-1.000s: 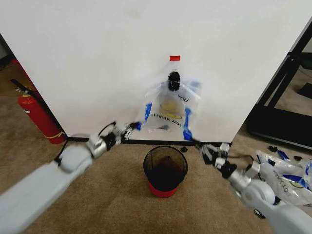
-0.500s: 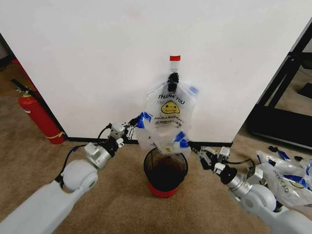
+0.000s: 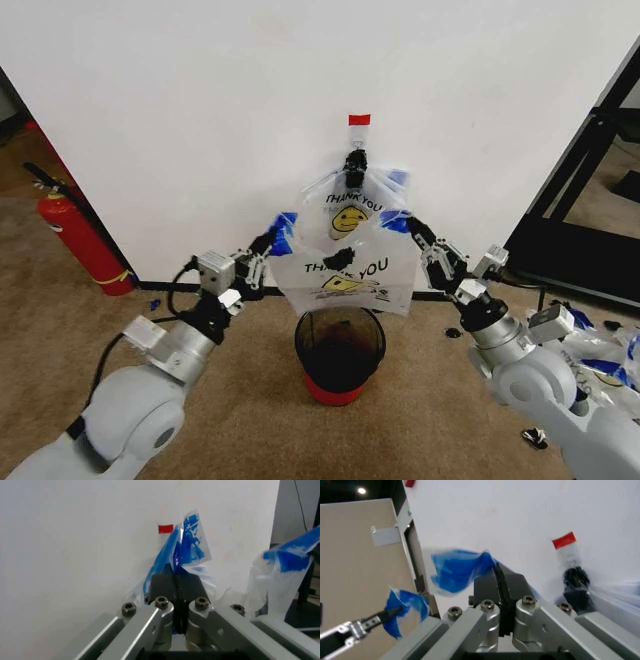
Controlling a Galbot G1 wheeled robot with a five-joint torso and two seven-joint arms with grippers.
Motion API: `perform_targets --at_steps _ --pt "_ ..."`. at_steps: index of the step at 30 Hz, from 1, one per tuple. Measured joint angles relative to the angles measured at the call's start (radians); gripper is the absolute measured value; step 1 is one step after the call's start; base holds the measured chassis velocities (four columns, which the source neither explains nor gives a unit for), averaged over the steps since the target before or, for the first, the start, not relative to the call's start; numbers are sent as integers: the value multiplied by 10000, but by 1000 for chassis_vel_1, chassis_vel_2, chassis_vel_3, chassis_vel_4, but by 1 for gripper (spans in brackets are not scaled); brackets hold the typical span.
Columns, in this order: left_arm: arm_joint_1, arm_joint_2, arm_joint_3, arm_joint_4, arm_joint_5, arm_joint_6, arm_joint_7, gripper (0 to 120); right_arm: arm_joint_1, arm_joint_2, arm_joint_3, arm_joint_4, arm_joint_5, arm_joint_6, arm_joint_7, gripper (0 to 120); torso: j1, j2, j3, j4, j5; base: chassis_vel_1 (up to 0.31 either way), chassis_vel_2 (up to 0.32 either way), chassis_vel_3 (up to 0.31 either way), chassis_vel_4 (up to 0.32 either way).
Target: Pick up the garbage bag from the wall and place it over the trash bin.
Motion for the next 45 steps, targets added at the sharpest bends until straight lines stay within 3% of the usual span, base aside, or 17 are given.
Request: perform_targets --at_steps 7,14,29,36,45 --pt "531 -870 164 281 89 -77 -10 0 -261 317 -237 -469 -423 166 -123 0 0 -1 1 -1 -1 0 0 0 0" --pt "1042 -2296 764 1173 366 -246 19 0 -300 632 -578 -1185 -1236 439 -532 0 0 -1 1 -1 0 0 0 0 0" --pt "1911 -3052 985 337 -325 -88 337 0 41 312 108 -2188 -1715 829 -2092 0 0 -1 1 -1 1 0 0 0 0" --pt "1915 -3546 1248 944 -1633 -298 801 0 315 627 -76 -3161 -2172 1238 -2095 0 1 -1 1 0 1 0 0 0 0" --pt "1922 -3594 1682 1991 -2544 -508 1356 0 338 764 -458 -4076 -2737 1606 -2676 0 1 0 1 0 1 0 0 0 0"
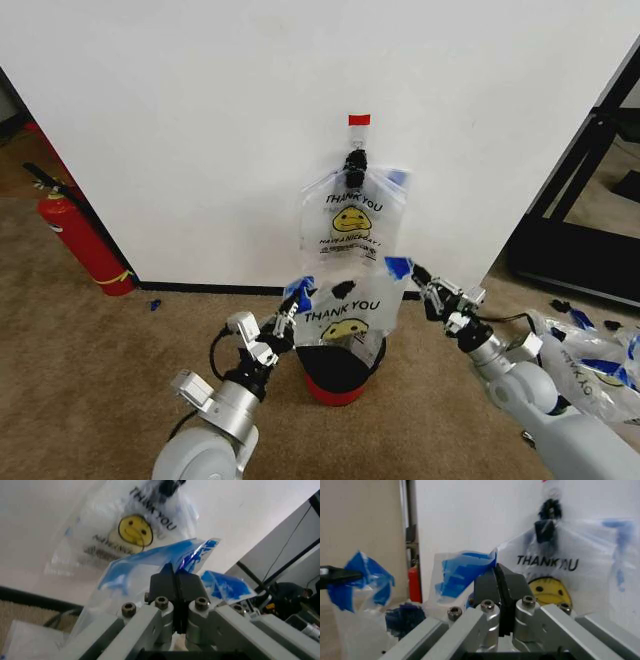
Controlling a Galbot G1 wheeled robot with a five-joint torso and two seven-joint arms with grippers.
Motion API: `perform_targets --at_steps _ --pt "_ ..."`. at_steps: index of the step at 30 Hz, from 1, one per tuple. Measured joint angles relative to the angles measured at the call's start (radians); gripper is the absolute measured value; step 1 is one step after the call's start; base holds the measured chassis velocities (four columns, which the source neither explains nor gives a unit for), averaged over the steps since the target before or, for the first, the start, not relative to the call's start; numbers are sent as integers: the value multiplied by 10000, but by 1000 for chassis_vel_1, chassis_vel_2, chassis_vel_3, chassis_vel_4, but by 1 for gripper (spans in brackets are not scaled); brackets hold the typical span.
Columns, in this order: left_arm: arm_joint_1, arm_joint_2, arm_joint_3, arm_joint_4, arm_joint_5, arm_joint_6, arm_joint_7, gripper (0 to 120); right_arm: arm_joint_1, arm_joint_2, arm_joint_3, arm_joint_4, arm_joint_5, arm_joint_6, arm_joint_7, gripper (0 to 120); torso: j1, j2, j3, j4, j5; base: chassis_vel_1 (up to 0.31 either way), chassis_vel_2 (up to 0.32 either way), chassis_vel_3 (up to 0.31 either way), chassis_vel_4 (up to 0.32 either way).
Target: Pick up the garbage bag from the wall and place it over the trash bin.
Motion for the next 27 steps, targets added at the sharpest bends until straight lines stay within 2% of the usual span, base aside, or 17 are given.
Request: perform_targets --at_steps 6,8,14,17,20,23,27 --pt "-365 -94 415 1398 780 -459 177 0 148 0 -267 -908 -319 213 -605 0 0 -1 1 -1 -4 0 0 0 0" --pt "-418 -115 440 1496 809 -522 222 0 150 41 -320 -1022 -450 310 -592 0 0 -1 1 -1 -3 0 0 0 0" --pt "-558 -213 465 1823 581 -969 1326 0 172 236 -458 -1423 -967 651 -445 0 0 -1 1 0 -2 0 0 0 0" --pt "-716 -422 530 2066 183 -1329 2388 0 419 258 -392 -1807 -1125 792 -707 0 0 -2 1 0 0 0 0 0 0" --pt "-1078 -761 662 2405 -161 -1630 3153 0 741 244 -106 -1993 -569 631 -1281 0 0 -1 1 2 -1 0 0 0 0" --pt "-1287 -949 760 2629 -328 -1772 3400 0 868 127 47 -2031 15 335 -1738 0 1 -1 1 0 -5 0 0 0 0" --pt "-1647 -1319 896 3415 -469 -2138 3855 0 1042 -122 252 -2213 711 -117 -2411 0 1 -2 1 -1 -6 0 0 0 0"
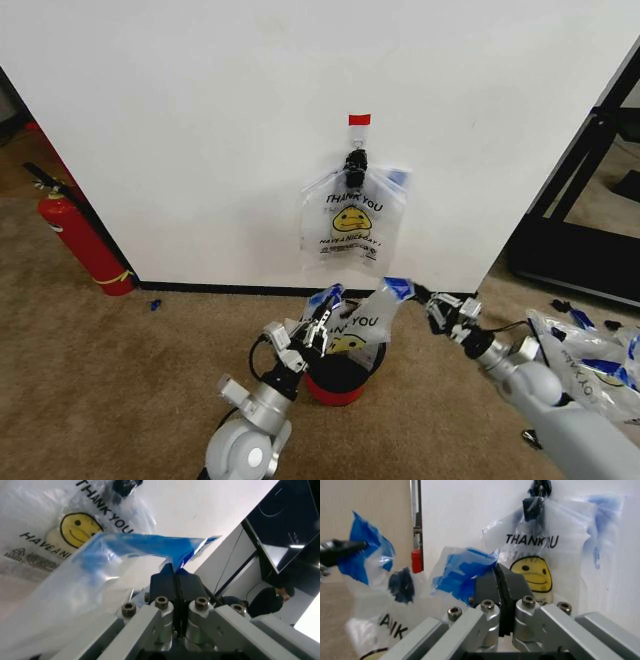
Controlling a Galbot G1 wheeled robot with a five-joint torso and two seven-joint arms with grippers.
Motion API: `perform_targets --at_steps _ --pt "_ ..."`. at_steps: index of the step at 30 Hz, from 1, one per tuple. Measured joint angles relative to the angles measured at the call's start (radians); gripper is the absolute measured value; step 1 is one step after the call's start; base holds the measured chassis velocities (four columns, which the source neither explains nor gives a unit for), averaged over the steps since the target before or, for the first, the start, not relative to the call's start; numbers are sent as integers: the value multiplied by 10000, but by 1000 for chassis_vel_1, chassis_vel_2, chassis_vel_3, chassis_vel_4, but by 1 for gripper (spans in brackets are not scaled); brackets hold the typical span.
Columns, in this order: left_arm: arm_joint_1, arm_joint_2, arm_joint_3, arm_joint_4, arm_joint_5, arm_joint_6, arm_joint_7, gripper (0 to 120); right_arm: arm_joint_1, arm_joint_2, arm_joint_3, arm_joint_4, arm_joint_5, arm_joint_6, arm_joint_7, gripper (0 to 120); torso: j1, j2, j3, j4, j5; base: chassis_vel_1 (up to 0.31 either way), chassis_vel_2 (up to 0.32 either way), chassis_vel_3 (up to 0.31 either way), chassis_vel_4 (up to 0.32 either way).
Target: Pick up the garbage bag from the wall and place it over the trash bin.
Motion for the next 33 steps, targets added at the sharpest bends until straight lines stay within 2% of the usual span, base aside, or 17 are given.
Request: perform_targets --at_steps 7,10,14,18,22,24,28,33 --pt "-229 -282 -222 1047 -186 -337 372 0 -49 173 -13 -314 -287 124 -312 0 0 0 0 1 4 0 0 0 0" --pt "-207 -143 -265 1215 -162 -383 344 0 -187 251 -215 -341 -549 297 -176 0 0 0 0 0 4 0 0 0 0" --pt "-49 294 -227 1306 9 -445 -143 0 -501 412 -654 -180 -1210 753 681 0 0 0 0 0 5 0 0 0 0" --pt "143 604 -321 1305 21 -623 -220 0 -612 416 -737 107 -1505 914 765 0 -1 0 0 1 3 0 0 0 0" --pt "305 908 -637 1518 -375 -902 571 0 -622 214 -639 299 -1329 668 -291 0 0 0 -1 2 0 0 0 0 0" --pt "370 987 -735 1718 -455 -934 1278 0 -565 109 -553 92 -1269 422 -1159 0 -1 1 -1 1 1 0 0 0 0" --pt "389 1020 -743 2140 -242 -966 2037 0 -417 29 -476 -509 -1538 145 -2107 0 -1 0 -1 1 3 0 0 0 0" --pt "103 950 -592 2805 723 -1265 2092 0 -229 47 -415 -1157 -2361 235 -1709 0 -1 0 -1 -1 4 0 0 0 0"
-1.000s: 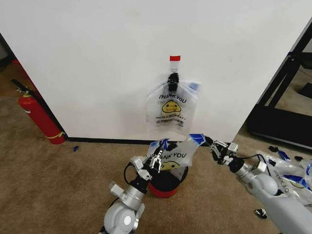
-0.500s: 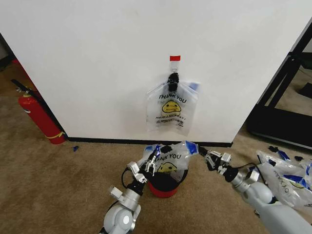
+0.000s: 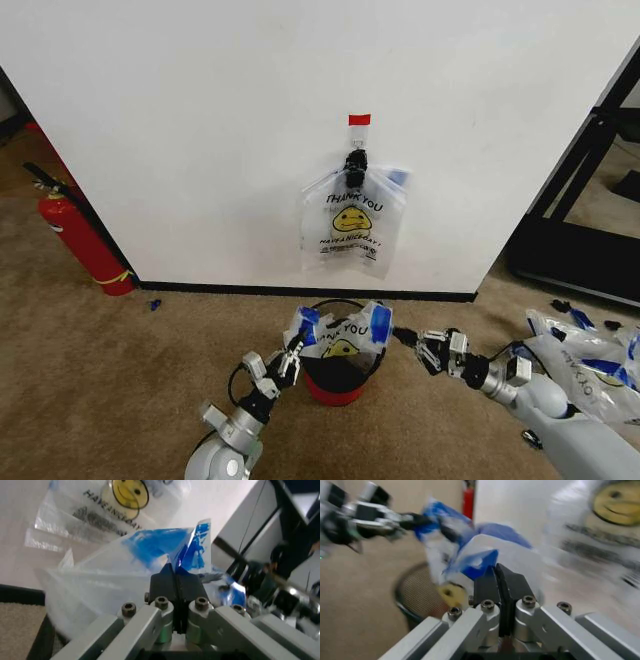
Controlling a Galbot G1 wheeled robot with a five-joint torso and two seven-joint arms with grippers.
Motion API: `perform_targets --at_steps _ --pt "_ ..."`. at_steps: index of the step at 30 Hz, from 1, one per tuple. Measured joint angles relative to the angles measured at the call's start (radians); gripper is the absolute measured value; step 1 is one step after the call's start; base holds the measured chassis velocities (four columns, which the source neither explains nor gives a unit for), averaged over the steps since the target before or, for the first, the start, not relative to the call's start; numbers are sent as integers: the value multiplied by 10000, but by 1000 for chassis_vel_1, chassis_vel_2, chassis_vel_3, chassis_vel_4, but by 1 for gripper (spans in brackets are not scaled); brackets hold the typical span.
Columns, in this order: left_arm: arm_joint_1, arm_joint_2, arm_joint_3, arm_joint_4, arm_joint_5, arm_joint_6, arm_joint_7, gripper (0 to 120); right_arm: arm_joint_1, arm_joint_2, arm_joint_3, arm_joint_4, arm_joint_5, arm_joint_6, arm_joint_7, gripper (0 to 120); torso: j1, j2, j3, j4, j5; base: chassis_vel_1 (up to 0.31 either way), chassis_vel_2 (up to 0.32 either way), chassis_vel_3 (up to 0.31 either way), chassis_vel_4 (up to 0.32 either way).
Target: Pick up the garbage bag from the wall and place it over the trash bin.
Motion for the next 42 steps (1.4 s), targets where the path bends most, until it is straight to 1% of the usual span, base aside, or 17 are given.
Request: perform_targets --at_steps 3,4,7,11,15,17,19,20,23,25,27,30,31,34,37,39,42 --pt "-216 -40 82 427 662 -181 -40 0 91 49 -29 -124 -218 119 933 0 0 0 0 1 0 0 0 0 0" --pt "-391 -82 126 741 1071 -303 -64 0 181 108 -94 -152 -326 165 1807 0 0 0 0 2 0 0 0 0 0" --pt "-791 -180 244 1208 1304 -435 -233 0 295 185 -152 -189 -356 176 2657 0 0 0 1 5 0 0 0 0 0" --pt "-1177 -278 364 1480 1292 -478 -496 0 305 223 -159 -151 -405 188 2929 0 0 0 1 0 -4 0 0 0 0" --pt "-1522 -405 474 1608 1067 -537 -893 0 291 324 -286 -21 -519 219 3189 0 0 0 1 2 -1 0 0 0 0" --pt "-1588 -478 502 1535 706 -450 -1013 0 187 343 -395 134 -541 246 3038 0 1 0 1 3 -1 0 0 0 0" --pt "-1511 -499 590 1255 303 -279 -1102 0 20 323 -466 330 -534 249 2505 0 0 0 1 2 0 0 0 0 0" --pt "-1305 -481 696 871 -32 -80 -1192 0 -142 282 -478 502 -534 250 1721 0 0 0 1 0 0 0 0 0 0" --pt "-822 -275 845 75 -359 174 -1389 0 -338 181 -443 628 -554 238 724 0 0 0 0 1 0 0 0 0 0" --pt "-711 -199 856 -125 -383 202 -1447 0 -352 156 -427 628 -554 236 636 0 0 0 0 1 1 0 0 0 0" --pt "-397 144 826 -752 -404 230 -1662 0 -371 7 -333 552 -477 220 417 0 0 0 0 3 -2 0 0 0 0" --pt "-202 616 644 -1150 -376 158 -1844 0 -405 -238 -214 501 -117 110 33 0 0 0 0 3 1 0 0 0 0" --pt "-202 616 644 -1150 -376 158 -1844 0 -405 -238 -214 501 -117 110 33 0 0 0 0 3 1 0 0 0 0" --pt "-10 1339 383 -1215 -221 -37 -1948 0 -494 -597 -80 360 425 -176 -706 0 0 0 0 2 -2 0 0 0 0" --pt "210 1950 250 -1191 68 -251 -1995 0 -601 -846 -49 161 849 -260 -953 0 0 0 0 2 2 0 0 0 0" --pt "268 2067 222 -1220 134 -288 -1998 0 -669 -925 -51 193 1051 -311 -989 0 0 0 0 3 2 0 0 0 0" --pt "503 2586 78 -1412 545 -514 -2011 0 -965 -1268 -33 559 1842 -562 -1137 0 0 1 -1 0 -4 0 0 0 0"
